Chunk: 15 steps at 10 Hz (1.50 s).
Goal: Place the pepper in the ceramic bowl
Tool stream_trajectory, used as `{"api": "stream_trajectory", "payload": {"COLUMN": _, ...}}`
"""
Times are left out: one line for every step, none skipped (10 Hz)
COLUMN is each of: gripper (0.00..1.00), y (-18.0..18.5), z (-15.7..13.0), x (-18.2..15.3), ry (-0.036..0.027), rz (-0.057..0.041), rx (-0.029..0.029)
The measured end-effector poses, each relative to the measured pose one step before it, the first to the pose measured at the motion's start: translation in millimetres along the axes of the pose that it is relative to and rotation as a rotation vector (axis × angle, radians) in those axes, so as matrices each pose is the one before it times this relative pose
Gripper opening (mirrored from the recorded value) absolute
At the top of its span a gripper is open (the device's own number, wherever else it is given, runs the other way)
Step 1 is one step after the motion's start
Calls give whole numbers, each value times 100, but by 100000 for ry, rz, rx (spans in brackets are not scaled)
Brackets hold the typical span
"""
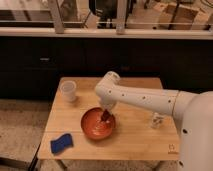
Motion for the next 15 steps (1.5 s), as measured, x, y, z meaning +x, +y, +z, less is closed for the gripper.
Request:
{"api": "stream_trajectory", "payload": {"gripper": 0, "y": -79, "z": -92, "x": -30, "ry": -122, "rz": -386, "rx": 258}}
{"api": "stream_trajectory", "payload": {"gripper": 0, "y": 32, "z": 55, "x": -42, "ry": -98, "rz": 44, "rx": -124}}
{"api": "stream_trajectory", "payload": {"gripper": 0, "y": 115, "z": 279, "x": -6, "ry": 120, "rz": 128, "rx": -320}}
{"api": "stream_trajectory", "payload": {"gripper": 0, "y": 43, "z": 296, "x": -100, "ry": 211, "rz": 275, "rx": -259}}
{"api": "stream_trajectory", "payload": {"gripper": 0, "y": -70, "z": -8, "x": -105, "ry": -50, "rz": 121, "rx": 85}}
{"api": "stream_trajectory", "payload": {"gripper": 0, "y": -95, "z": -51, "x": -129, "ry": -147, "rz": 39, "rx": 74}}
{"api": "stream_trajectory", "payload": {"gripper": 0, "y": -155, "z": -100, "x": -145, "ry": -194, "rz": -257, "rx": 35}}
{"api": "stream_trajectory", "payload": {"gripper": 0, "y": -272, "z": -119, "x": -198, "ry": -137, "rz": -497, "rx": 108}}
{"api": "stream_trajectory", "payload": {"gripper": 0, "y": -42, "z": 9, "x": -115, "ry": -242, "rz": -76, "rx": -102}}
{"api": "stream_trajectory", "payload": {"gripper": 0, "y": -24, "z": 28, "x": -55, "ry": -60, "rz": -87, "rx": -72}}
{"api": "stream_trajectory", "payload": {"gripper": 0, "y": 18, "z": 60, "x": 1, "ry": 164, "rz": -62, "rx": -37}}
{"api": "stream_trajectory", "payload": {"gripper": 0, "y": 28, "z": 74, "x": 6, "ry": 90, "rz": -54, "rx": 32}}
{"api": "stream_trajectory", "payload": {"gripper": 0, "y": 60, "z": 44, "x": 6, "ry": 60, "rz": -21, "rx": -38}}
{"api": "stream_trajectory", "payload": {"gripper": 0, "y": 8, "z": 24, "x": -156, "ry": -59, "rz": 177, "rx": -93}}
{"api": "stream_trajectory", "payload": {"gripper": 0, "y": -152, "z": -20, "x": -221, "ry": -103, "rz": -20, "rx": -15}}
